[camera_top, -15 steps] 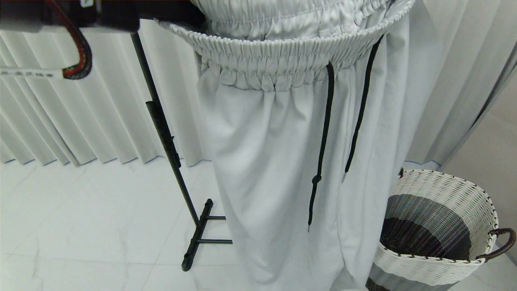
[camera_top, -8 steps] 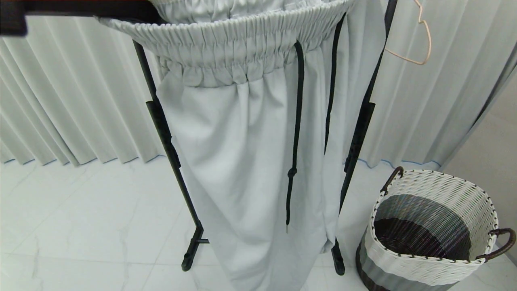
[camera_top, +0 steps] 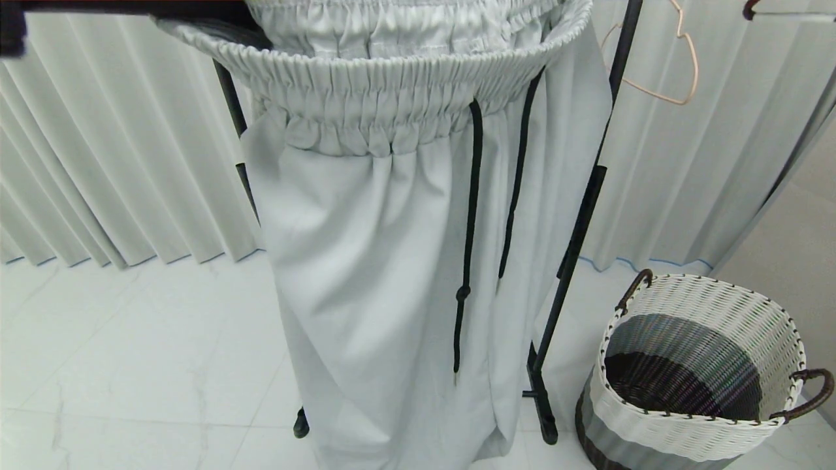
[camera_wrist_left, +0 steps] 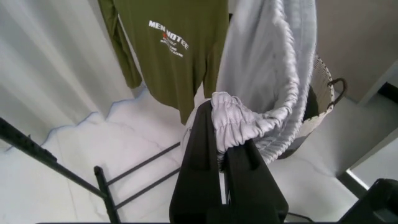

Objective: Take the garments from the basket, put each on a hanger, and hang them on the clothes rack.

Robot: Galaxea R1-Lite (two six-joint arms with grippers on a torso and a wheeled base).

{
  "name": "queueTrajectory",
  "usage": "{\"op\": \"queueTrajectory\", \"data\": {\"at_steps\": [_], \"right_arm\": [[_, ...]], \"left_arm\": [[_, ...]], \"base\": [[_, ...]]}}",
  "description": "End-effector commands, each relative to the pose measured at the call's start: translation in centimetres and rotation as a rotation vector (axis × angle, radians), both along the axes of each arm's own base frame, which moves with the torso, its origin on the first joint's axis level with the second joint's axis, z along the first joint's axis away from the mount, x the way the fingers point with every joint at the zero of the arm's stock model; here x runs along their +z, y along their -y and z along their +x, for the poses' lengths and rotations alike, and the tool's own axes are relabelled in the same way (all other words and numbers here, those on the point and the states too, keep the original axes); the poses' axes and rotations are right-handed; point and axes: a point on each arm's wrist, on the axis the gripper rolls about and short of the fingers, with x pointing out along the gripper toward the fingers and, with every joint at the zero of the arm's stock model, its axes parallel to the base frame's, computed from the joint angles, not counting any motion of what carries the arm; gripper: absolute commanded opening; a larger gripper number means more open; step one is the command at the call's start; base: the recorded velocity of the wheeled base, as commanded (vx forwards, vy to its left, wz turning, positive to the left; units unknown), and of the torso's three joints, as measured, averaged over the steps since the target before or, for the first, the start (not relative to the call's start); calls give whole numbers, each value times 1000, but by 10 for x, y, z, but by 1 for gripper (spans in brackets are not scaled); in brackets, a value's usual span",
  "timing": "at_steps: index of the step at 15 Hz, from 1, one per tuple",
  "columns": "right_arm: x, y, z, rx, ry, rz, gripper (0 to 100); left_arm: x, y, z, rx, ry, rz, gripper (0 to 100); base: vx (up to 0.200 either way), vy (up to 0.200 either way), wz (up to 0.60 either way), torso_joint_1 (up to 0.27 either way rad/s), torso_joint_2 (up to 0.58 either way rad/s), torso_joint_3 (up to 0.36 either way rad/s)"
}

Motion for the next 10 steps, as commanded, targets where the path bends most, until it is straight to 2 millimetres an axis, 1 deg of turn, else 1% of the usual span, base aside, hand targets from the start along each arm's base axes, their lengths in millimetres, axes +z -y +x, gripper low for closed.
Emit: {"op": "queueTrajectory", "data": {"at_steps": [1,2,3,4,6,7,10], "right_arm": [[5,21,-18,-10,-7,-6,0],[3,37,-30,-15,-38,-42,0],[3,49,-41,-20,-61,-67,0],[2,58,-48,-21,-75,-83,0],[3,67,-56,-23,-83,-92,0],[2,69,-57,-37,-84,-92,0],[-1,68,-57,-72,-91,-99,0]], "left_arm": [[-3,10,8,10,-9,11,0],[-2,18,13,18,5,-10,0],[2,18,20,45,28,-36,0],[4,16,27,80,46,-41,0],[8,10,38,138,74,-25,0],[11,9,38,140,82,-34,0],[12,8,38,141,83,-37,0]], "base": [[0,0,0,0,0,0],[0,0,0,0,0,0],[0,0,0,0,0,0],[0,0,0,0,0,0],[0,0,0,0,0,0],[0,0,0,0,0,0],[0,0,0,0,0,0]]}}
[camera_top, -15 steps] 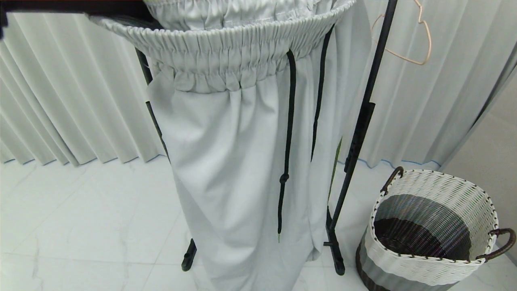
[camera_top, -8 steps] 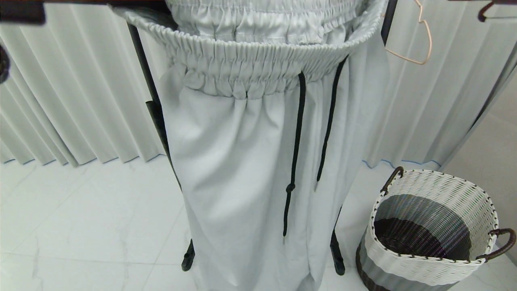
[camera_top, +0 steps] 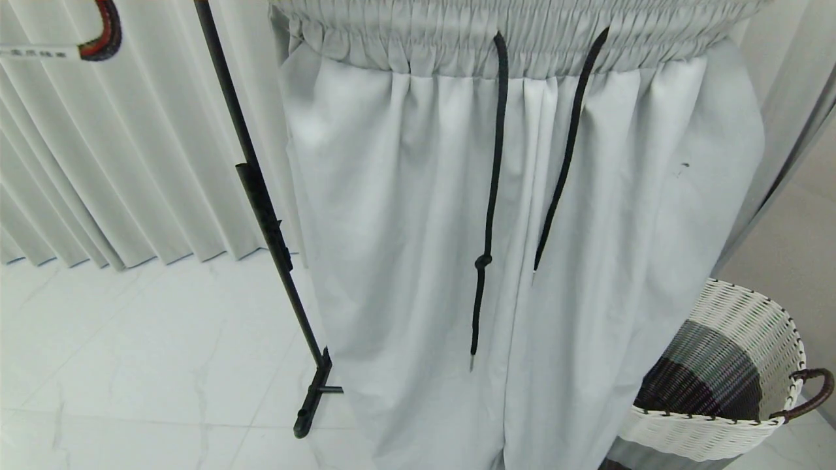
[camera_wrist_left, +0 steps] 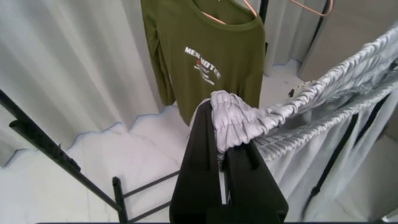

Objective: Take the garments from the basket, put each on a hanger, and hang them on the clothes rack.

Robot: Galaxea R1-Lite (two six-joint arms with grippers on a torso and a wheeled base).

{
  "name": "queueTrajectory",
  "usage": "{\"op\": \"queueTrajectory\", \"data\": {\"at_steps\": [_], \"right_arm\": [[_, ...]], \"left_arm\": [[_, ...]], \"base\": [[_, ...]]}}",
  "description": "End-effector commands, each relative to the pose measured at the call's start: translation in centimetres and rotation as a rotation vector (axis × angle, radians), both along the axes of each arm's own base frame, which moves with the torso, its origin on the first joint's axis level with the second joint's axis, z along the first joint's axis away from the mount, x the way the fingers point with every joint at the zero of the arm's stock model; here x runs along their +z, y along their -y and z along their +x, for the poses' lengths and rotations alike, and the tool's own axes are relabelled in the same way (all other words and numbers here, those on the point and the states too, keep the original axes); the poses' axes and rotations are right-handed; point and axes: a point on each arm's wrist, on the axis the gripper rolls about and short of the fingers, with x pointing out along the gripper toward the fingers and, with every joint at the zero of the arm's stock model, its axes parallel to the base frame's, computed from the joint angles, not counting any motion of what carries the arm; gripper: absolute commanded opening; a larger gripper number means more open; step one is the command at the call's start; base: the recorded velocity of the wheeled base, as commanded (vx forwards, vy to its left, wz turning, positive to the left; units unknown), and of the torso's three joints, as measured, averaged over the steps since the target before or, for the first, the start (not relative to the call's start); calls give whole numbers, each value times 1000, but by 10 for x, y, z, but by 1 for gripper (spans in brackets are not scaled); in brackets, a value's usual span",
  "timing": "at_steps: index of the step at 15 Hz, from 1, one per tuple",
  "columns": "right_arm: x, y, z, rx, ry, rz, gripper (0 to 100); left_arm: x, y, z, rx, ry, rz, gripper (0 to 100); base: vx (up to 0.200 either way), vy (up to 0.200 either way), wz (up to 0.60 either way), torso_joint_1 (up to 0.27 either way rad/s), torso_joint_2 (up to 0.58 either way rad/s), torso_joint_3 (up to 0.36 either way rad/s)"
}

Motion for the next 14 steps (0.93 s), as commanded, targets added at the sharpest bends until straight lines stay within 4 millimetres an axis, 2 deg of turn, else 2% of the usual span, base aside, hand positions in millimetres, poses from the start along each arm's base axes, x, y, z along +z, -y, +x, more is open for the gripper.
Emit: {"op": "queueTrajectory", "data": {"at_steps": [1,7,8,12,14], "right_arm": [[1,4,-4,-3,7,7,0],[-1,3,-6,-25,7,3,0],[-1,2,-5,-26,4,-1,100],[-3,4,-8,-25,5,-9,100],[-6,15,-15,-37,8,-11,100]], "left_arm": [[-1,2,2,4,-4,5,0],[1,-1,9,36,10,18,0],[1,-1,9,36,10,18,0],[1,-1,9,40,11,20,0],[1,-4,12,70,18,33,0]], "base": [[0,0,0,0,0,0],[0,0,0,0,0,0],[0,0,0,0,0,0],[0,0,0,0,0,0],[0,0,0,0,0,0]]}}
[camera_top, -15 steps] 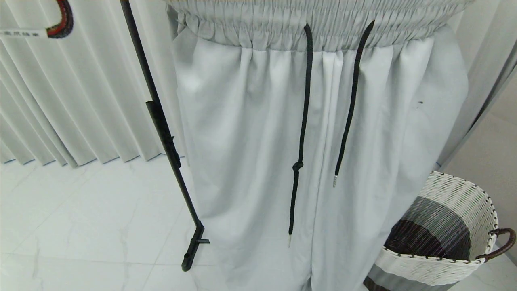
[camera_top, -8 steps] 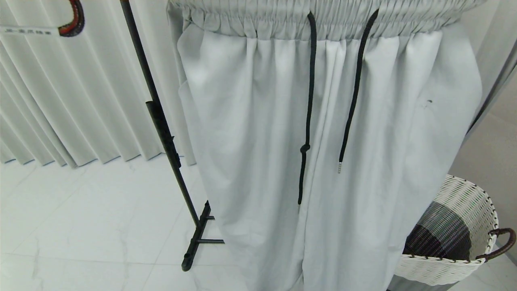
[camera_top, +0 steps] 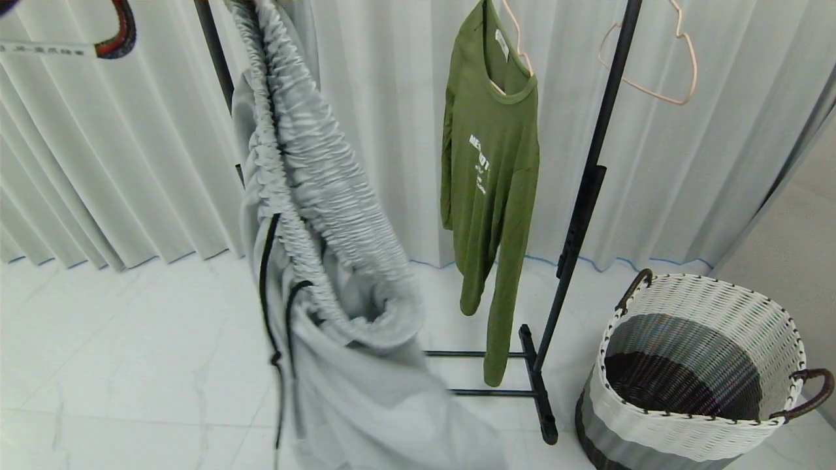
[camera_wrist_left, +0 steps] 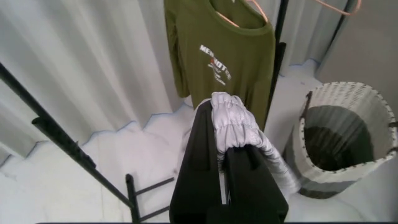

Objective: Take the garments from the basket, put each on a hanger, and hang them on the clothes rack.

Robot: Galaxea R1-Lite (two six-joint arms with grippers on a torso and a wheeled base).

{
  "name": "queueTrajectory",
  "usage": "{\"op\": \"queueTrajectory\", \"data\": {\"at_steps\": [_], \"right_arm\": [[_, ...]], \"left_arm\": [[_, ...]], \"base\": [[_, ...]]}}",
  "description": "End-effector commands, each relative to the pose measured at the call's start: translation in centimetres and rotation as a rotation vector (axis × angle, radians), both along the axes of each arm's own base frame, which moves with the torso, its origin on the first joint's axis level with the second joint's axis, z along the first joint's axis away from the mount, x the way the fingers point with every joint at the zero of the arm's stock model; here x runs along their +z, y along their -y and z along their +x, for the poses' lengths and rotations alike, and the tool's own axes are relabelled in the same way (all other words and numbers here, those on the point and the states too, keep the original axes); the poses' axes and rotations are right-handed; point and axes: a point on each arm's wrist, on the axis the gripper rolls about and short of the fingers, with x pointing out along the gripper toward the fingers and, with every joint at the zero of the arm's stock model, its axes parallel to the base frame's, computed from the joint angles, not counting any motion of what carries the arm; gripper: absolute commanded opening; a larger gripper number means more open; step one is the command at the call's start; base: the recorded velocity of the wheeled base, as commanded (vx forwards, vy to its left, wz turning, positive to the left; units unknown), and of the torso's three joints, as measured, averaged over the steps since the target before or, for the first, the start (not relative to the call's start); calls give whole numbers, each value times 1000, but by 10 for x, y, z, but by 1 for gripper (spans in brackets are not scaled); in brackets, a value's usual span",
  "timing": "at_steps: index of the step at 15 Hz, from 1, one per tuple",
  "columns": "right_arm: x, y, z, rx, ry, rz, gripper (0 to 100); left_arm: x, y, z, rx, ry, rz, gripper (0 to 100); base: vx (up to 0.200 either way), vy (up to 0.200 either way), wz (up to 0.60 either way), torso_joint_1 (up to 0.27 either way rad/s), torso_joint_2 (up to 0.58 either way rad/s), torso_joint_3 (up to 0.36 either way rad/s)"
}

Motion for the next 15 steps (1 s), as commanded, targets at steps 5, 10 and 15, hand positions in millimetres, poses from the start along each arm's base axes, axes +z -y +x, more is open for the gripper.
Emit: {"op": "queueTrajectory", "data": {"at_steps": [5,10,15], "right_arm": [[-33,38,17,-436,-112,-227,100],[-57,43,27,-610,-108,-322,100],[-54,55,23,-669,-106,-288,100]], "left_arm": [[0,-19,14,123,36,96,0],[0,-23,16,146,35,93,0],[-1,-23,17,146,33,95,0]], "base": [[0,0,0,0,0,0],[0,0,0,0,0,0],[0,0,0,2,-15,-14]]}}
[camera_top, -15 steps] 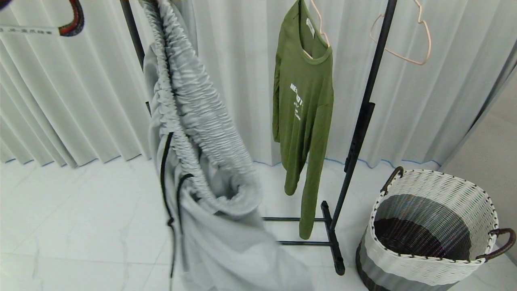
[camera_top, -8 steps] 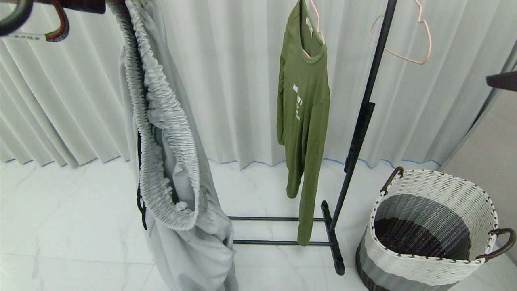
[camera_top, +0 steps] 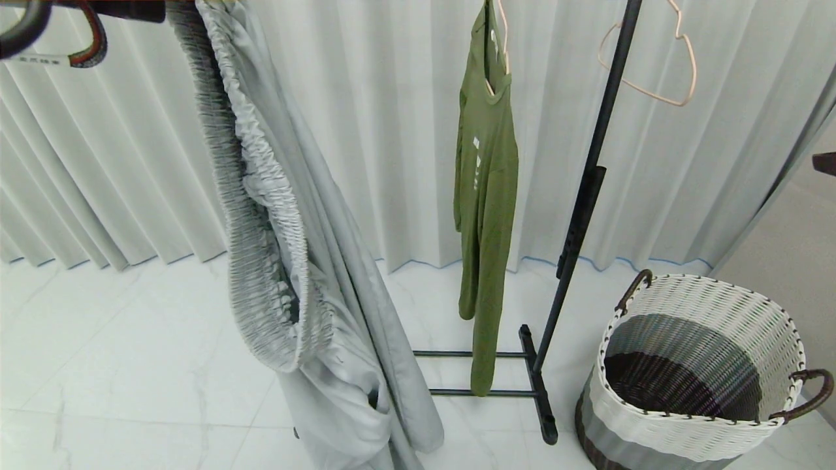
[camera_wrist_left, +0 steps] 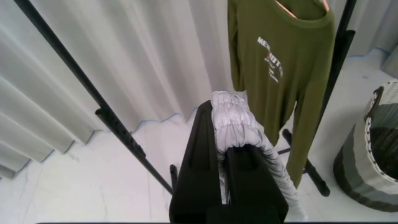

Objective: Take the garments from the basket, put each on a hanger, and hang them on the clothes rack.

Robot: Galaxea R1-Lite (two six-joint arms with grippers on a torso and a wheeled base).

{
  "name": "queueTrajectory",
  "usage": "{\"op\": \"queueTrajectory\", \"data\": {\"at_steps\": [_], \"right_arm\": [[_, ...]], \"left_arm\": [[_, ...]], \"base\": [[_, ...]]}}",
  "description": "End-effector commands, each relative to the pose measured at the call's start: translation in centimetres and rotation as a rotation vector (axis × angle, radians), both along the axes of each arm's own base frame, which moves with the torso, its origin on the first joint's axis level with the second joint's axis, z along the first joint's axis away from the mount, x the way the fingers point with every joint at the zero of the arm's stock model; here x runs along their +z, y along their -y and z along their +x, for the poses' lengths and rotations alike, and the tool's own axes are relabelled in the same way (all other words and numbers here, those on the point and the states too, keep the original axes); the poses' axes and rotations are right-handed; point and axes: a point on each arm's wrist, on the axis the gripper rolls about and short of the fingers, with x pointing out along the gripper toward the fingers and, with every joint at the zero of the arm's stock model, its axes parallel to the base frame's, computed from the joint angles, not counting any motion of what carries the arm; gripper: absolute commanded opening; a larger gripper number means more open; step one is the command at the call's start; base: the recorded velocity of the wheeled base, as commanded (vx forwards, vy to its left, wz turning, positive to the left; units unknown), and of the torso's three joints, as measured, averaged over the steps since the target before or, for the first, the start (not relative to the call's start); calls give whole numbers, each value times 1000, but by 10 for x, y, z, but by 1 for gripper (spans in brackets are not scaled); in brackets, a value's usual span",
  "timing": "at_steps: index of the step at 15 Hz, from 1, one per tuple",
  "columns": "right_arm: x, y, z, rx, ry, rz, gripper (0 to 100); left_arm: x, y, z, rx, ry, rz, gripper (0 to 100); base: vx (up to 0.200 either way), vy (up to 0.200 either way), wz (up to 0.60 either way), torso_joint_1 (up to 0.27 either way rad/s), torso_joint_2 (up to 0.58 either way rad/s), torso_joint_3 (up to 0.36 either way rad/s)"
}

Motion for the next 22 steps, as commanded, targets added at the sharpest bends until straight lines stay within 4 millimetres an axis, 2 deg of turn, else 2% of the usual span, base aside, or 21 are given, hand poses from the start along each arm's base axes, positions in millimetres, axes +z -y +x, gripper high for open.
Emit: {"op": "queueTrajectory", "data": {"at_steps": [1,11,15,17,20,22], "right_arm": [[2,5,-2,-24,10,12,100],[1,4,1,-40,6,70,100],[-3,3,12,-66,-16,73,100],[-6,9,21,-91,-37,75,100],[-1,10,24,17,-10,128,100],[-2,10,30,69,-13,150,100]], "left_arm": [[0,0,0,0,1,-1,0],[-2,-4,-5,-2,-3,6,0],[-4,-5,-6,-2,-7,9,0],[-4,-5,-6,-2,-9,10,0],[-6,-2,-3,-1,-20,6,0],[-7,0,-1,-1,-27,-5,0]], "base": [[0,0,0,32,-242,-207],[0,0,0,108,-426,-319],[0,0,0,172,-474,-303],[0,0,0,154,-381,-232],[0,0,0,37,-85,-54],[200,0,0,12,-17,-14]]}}
